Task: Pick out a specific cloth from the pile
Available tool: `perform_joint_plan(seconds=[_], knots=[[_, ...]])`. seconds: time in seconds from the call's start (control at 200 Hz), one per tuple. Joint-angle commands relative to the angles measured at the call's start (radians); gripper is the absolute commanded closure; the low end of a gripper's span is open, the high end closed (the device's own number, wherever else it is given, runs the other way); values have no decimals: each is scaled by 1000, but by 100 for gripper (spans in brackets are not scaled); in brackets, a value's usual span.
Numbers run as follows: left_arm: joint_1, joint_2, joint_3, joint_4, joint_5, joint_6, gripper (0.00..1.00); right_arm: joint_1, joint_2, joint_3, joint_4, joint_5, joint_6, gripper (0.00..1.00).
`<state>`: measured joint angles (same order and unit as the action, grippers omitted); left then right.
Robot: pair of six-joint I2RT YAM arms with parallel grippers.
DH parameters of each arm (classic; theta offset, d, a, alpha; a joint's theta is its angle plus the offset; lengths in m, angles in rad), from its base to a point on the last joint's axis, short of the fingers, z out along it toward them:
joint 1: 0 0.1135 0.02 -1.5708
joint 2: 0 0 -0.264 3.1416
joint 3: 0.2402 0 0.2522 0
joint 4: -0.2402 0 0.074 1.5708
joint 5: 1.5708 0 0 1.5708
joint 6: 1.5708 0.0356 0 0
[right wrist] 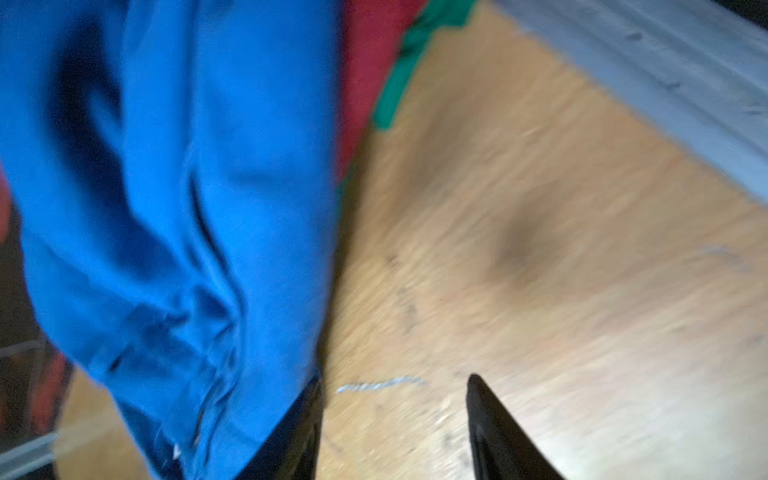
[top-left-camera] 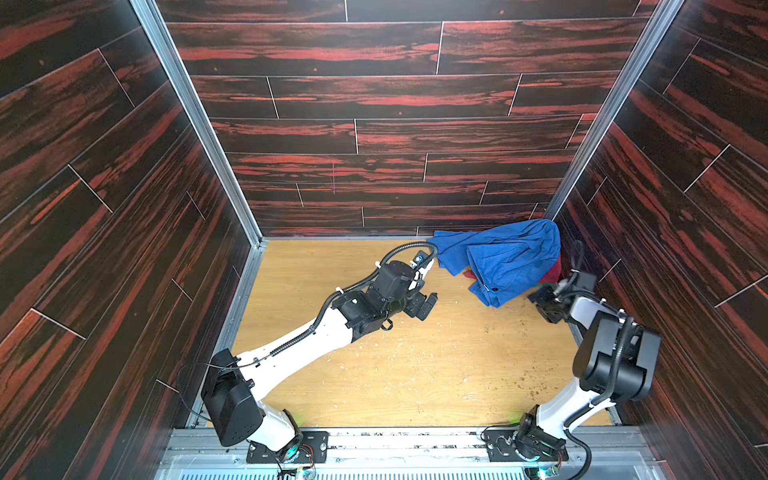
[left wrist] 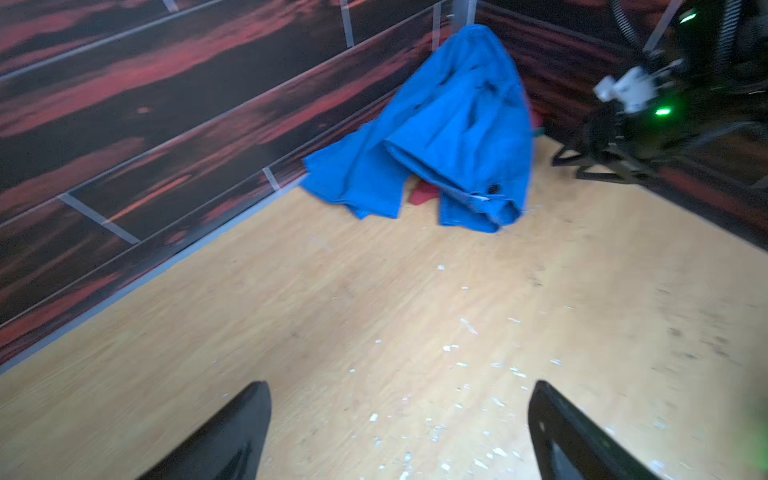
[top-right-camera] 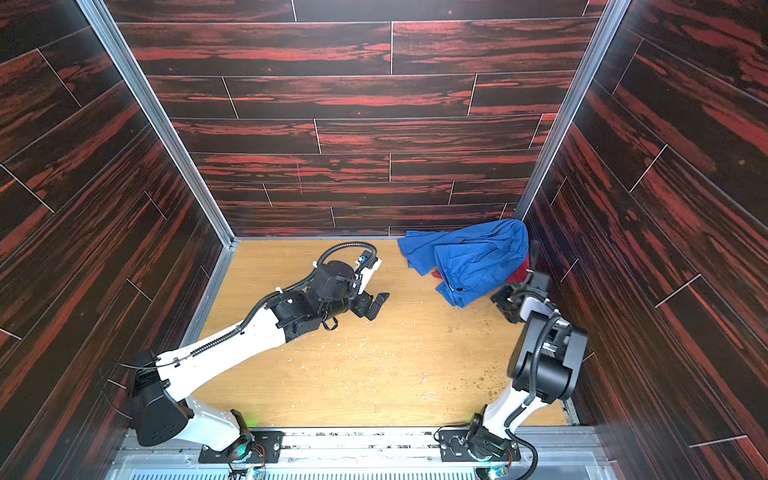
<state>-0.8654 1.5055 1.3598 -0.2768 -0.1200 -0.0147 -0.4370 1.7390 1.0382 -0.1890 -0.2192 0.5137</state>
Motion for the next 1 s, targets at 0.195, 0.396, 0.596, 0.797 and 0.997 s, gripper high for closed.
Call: perform_joint_plan(seconds=[0.195, 0.396, 0.596, 0.797, 0.997], knots=[[2, -38, 17, -115, 28, 210, 1, -77, 76, 60, 31, -77, 10, 53], [8, -46, -18, -83, 82, 262, 1, -95, 103, 74, 30, -86, -14, 55], [11, -13, -28, -21, 152, 273, 1, -97, 192, 148, 31, -121, -10, 65], [37, 29, -38, 39, 153, 248, 1, -95, 269, 242, 9, -120, 6, 67], [64, 47, -41, 100, 166, 154, 1, -82, 343, 374, -72, -72, 0, 69]])
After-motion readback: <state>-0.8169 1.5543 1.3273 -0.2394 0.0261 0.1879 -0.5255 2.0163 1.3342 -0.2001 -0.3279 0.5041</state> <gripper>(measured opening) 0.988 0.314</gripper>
